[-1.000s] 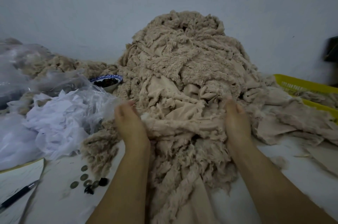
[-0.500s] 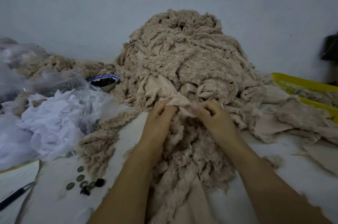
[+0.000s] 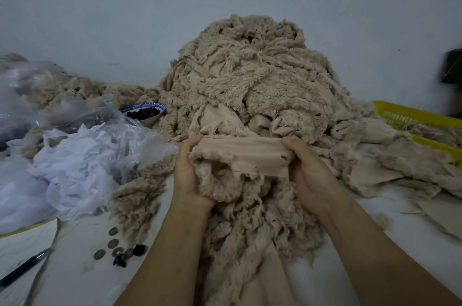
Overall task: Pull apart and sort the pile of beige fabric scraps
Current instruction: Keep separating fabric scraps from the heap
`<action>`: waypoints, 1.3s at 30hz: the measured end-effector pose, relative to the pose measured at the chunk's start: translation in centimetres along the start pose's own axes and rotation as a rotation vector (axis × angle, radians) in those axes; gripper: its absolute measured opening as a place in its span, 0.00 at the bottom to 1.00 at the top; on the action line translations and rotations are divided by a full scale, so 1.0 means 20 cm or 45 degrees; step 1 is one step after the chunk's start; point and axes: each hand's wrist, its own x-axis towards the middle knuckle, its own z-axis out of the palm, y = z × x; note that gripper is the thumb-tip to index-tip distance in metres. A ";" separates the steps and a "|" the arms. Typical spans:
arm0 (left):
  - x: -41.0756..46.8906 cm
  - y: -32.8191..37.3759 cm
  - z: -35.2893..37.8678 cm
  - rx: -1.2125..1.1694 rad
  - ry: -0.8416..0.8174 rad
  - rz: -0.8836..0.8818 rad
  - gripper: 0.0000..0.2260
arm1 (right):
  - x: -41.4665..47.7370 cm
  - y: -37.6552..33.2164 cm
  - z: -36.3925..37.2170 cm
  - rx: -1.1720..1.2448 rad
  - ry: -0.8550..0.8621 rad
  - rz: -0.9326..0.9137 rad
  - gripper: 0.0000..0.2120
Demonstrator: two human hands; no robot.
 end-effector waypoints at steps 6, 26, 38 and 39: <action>0.00 0.01 -0.03 -0.069 -0.093 0.025 0.12 | 0.00 -0.05 -0.03 0.180 0.027 0.043 0.17; 0.04 -0.02 0.00 0.127 0.103 -0.147 0.16 | 0.02 0.01 0.02 -0.111 0.208 -0.051 0.13; -0.01 -0.15 0.04 1.205 -0.040 0.241 0.08 | 0.01 0.08 0.03 -0.889 0.152 -0.357 0.12; -0.01 -0.14 0.04 1.049 0.036 0.218 0.11 | 0.01 0.09 0.03 -0.912 0.159 -0.357 0.14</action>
